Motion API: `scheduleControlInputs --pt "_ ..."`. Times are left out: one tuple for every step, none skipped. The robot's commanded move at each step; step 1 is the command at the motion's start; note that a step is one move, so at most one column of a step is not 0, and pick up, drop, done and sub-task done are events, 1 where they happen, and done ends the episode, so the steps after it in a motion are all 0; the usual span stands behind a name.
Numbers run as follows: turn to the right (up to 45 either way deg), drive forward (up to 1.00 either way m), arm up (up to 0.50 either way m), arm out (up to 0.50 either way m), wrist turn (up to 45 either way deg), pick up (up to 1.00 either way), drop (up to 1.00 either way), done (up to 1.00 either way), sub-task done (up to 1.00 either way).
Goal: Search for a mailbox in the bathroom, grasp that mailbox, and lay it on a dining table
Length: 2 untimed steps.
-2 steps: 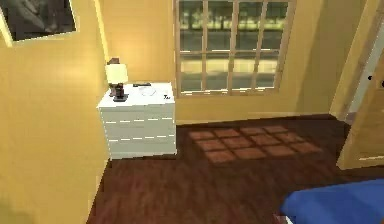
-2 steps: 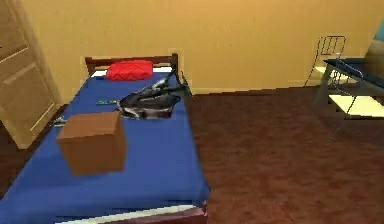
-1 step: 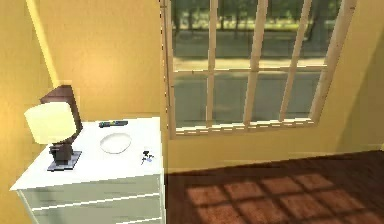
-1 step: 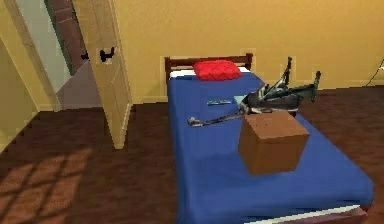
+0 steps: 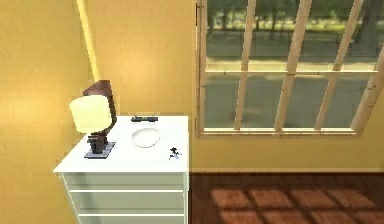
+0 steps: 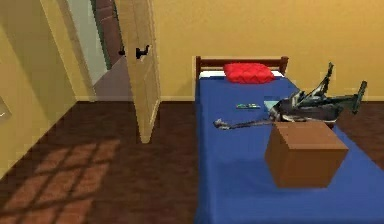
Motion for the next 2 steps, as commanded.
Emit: scheduleControlInputs --pt "0.0 0.2 0.0 0.0 0.0 0.0 0.0 0.0 0.0" --pt "42.0 0.0 0.0 0.0 0.0 0.0 0.0 0.0 0.0"
